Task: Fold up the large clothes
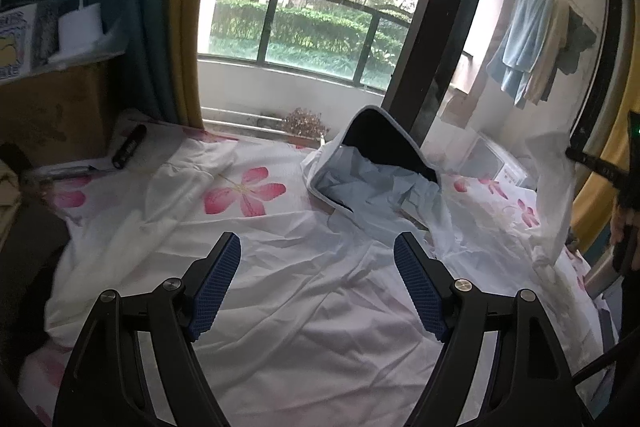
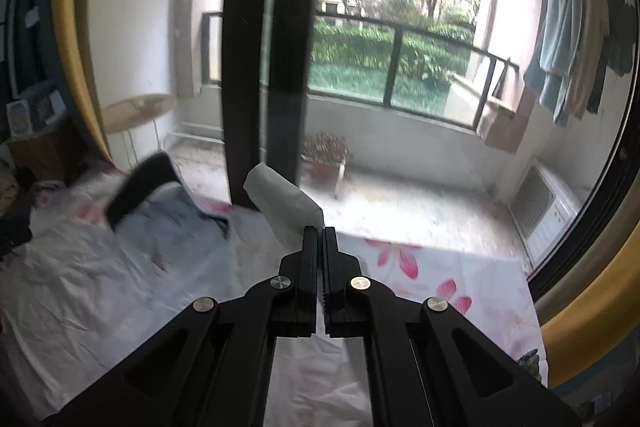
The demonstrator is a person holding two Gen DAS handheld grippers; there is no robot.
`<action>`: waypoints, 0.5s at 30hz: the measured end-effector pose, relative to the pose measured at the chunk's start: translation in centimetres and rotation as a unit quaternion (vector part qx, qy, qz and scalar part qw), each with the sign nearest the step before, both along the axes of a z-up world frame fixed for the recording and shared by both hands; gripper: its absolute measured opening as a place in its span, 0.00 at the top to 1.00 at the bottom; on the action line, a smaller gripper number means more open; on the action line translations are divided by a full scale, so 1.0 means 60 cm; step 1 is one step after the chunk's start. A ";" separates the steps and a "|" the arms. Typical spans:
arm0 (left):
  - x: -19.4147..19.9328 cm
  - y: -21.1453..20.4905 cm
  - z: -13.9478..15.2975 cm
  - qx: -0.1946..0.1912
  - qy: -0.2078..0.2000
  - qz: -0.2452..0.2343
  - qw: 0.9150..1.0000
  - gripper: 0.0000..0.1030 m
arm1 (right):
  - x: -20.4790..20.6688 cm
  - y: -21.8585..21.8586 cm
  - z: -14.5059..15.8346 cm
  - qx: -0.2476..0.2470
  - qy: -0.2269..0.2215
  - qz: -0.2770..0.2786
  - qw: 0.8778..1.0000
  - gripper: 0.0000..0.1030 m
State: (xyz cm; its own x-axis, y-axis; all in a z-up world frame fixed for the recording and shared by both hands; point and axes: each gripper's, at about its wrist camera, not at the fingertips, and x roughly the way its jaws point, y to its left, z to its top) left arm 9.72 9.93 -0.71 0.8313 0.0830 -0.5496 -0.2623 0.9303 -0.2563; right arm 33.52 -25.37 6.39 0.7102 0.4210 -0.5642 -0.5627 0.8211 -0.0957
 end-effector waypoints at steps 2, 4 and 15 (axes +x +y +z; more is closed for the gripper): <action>-0.014 0.004 0.004 -0.001 -0.004 0.002 1.000 0.20 | -0.019 0.016 0.016 0.007 -0.010 0.011 1.000 0.99; -0.030 0.010 0.008 -0.003 -0.008 0.004 1.000 0.20 | -0.040 0.034 0.025 0.015 -0.017 0.024 0.999 0.99; -0.087 0.050 0.011 -0.011 -0.020 0.016 1.000 0.20 | -0.113 0.175 0.024 0.027 -0.007 0.112 0.993 0.99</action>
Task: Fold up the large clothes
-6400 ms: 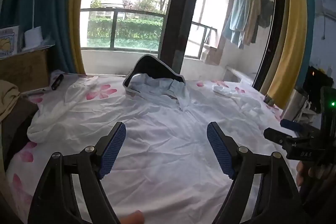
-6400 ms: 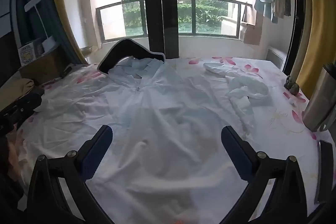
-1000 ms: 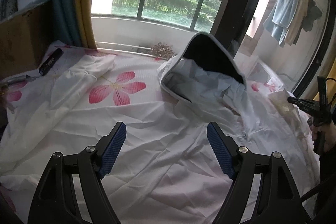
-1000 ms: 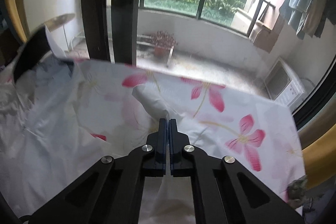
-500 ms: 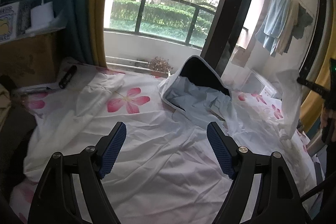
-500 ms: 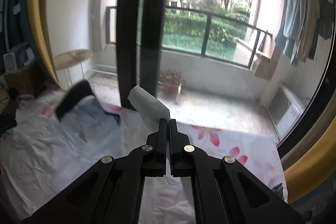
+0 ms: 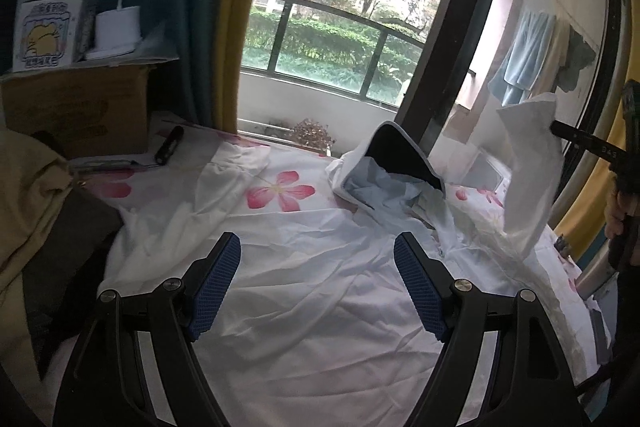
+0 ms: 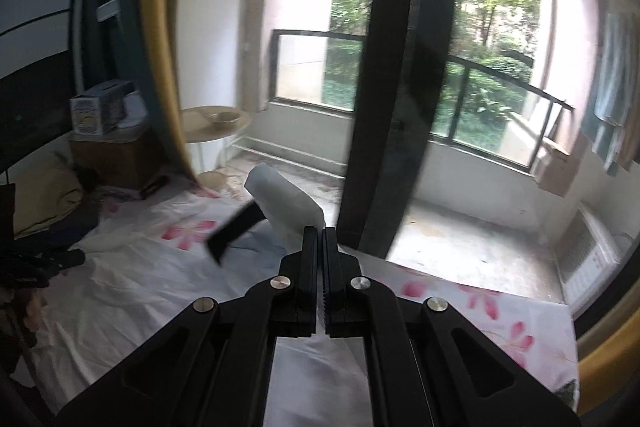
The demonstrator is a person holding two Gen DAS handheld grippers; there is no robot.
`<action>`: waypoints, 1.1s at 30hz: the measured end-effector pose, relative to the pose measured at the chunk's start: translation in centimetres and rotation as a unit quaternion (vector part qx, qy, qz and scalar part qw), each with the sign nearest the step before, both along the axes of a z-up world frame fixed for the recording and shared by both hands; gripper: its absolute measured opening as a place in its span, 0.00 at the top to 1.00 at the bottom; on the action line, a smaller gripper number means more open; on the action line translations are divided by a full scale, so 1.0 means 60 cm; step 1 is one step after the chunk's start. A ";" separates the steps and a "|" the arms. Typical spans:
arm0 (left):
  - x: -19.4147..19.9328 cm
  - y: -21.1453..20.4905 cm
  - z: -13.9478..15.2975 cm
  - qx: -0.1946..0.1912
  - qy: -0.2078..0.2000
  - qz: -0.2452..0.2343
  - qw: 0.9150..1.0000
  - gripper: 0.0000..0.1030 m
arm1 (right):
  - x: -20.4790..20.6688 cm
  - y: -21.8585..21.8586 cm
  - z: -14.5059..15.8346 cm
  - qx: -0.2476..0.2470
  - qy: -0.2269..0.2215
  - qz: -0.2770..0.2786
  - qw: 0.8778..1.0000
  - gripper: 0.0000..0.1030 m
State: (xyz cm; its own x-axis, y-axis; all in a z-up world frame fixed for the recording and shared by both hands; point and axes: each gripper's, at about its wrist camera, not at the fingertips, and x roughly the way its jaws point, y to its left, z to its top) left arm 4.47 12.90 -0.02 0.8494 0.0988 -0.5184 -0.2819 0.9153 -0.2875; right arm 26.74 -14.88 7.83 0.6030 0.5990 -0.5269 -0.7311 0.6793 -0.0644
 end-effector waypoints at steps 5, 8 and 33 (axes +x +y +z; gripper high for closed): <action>-0.021 0.023 -0.007 -0.006 0.000 0.006 1.000 0.20 | -0.027 0.076 -0.047 -0.004 0.023 0.025 0.999 0.98; -0.030 0.033 -0.008 -0.004 0.004 0.010 1.000 0.20 | -0.039 0.120 -0.074 -0.012 0.029 0.039 0.999 0.98; 0.048 0.037 -0.046 0.020 0.079 -0.005 0.997 0.20 | -0.097 0.131 -0.223 -0.061 0.161 0.096 0.980 0.31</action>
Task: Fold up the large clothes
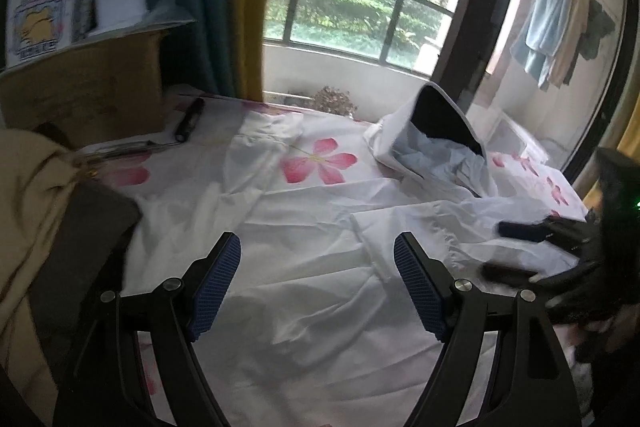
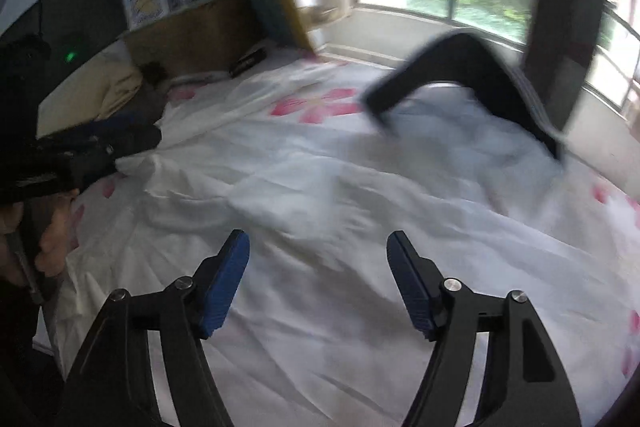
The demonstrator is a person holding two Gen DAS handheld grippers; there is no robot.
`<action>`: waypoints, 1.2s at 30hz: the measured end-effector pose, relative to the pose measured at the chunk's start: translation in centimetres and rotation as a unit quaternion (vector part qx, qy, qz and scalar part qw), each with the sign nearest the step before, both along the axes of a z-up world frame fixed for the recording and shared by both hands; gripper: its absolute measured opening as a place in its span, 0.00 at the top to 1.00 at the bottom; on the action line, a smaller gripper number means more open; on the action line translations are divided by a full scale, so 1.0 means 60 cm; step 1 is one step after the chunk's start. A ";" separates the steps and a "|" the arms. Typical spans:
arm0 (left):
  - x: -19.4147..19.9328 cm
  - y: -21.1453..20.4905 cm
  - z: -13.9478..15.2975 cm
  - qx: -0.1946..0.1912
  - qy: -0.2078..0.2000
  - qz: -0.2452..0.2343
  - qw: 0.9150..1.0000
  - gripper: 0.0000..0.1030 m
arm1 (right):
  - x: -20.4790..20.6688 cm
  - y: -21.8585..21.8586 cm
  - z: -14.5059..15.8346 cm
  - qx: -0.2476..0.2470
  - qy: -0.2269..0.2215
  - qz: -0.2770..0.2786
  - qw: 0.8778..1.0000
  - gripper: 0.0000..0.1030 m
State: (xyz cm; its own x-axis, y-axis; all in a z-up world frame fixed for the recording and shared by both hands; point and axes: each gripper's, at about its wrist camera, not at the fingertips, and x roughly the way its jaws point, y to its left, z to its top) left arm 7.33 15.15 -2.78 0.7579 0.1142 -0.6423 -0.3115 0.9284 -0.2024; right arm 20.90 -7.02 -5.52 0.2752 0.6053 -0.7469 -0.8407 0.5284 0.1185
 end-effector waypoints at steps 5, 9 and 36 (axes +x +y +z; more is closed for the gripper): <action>0.040 -0.035 -0.013 -0.003 0.017 -0.037 0.999 0.20 | 0.047 -0.148 0.025 -0.009 -0.033 -0.100 0.994 0.31; 0.072 -0.058 -0.029 -0.008 0.037 -0.056 0.998 0.20 | 0.094 -0.268 0.005 -0.067 -0.063 -0.199 0.976 0.31; 0.089 -0.018 -0.044 0.012 0.073 -0.065 0.995 0.20 | 0.081 -0.385 -0.007 -0.112 -0.078 -0.275 0.952 0.28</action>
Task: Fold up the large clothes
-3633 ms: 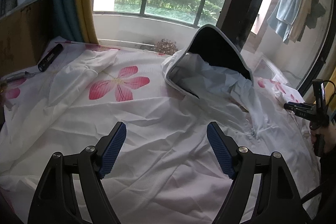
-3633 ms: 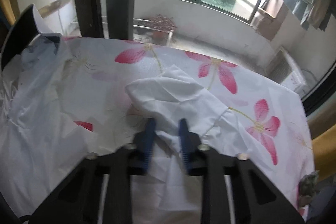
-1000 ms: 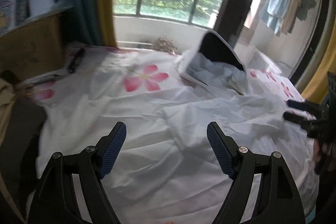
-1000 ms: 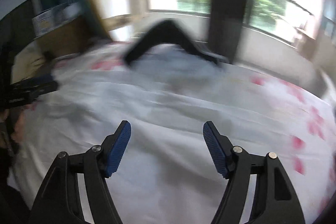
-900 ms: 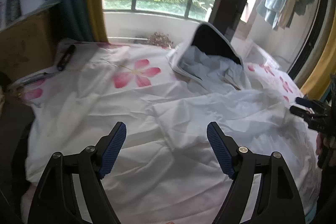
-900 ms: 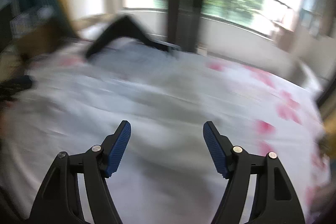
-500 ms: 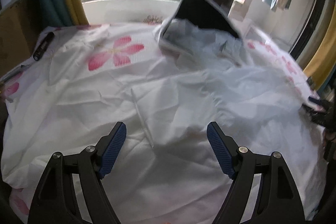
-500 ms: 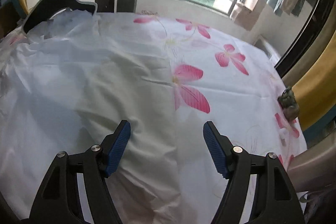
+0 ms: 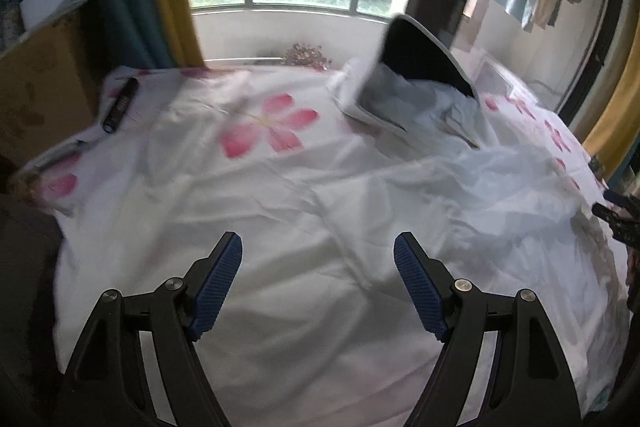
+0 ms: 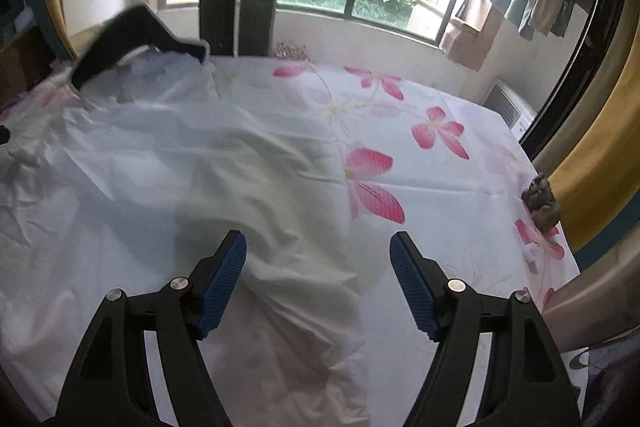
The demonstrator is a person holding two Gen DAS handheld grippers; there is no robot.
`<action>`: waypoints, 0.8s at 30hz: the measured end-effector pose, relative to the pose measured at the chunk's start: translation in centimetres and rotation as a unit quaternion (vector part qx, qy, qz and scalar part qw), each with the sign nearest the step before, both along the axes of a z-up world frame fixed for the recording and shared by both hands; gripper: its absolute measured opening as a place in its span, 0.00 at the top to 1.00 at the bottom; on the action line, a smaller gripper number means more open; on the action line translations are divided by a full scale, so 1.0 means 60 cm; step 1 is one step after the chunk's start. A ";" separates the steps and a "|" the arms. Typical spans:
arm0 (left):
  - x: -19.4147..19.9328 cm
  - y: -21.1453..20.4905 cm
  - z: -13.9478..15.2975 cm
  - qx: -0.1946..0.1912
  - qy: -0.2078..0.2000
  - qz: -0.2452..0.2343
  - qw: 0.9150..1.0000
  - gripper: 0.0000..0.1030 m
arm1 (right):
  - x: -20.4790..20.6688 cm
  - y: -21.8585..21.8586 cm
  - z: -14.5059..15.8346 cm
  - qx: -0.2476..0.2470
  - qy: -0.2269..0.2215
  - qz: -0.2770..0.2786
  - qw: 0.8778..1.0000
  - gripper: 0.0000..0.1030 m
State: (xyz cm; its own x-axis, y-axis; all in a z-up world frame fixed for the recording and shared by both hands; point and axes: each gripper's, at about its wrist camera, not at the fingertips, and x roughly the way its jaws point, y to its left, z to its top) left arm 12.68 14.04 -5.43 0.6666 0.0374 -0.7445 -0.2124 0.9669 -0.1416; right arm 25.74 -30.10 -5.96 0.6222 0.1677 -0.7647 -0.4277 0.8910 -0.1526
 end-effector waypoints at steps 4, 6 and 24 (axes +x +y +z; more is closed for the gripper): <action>0.011 0.056 0.013 0.029 0.010 0.027 0.999 0.20 | -0.007 0.019 0.015 0.013 -0.006 0.015 1.000 0.28; 0.018 0.087 0.019 0.026 0.004 0.034 0.999 0.20 | -0.010 0.029 0.020 0.017 -0.009 0.021 1.000 0.28; 0.110 0.193 -0.046 0.007 0.027 0.044 0.999 0.72 | 0.026 0.049 -0.009 0.003 0.017 -0.001 1.000 0.28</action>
State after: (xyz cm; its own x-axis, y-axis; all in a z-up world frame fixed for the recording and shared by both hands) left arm 19.28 25.60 -8.20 0.6189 0.1050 -0.7784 -0.3036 0.9460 -0.1137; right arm 27.30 -27.14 -6.50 0.5959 0.1711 -0.7846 -0.4316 0.8922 -0.1332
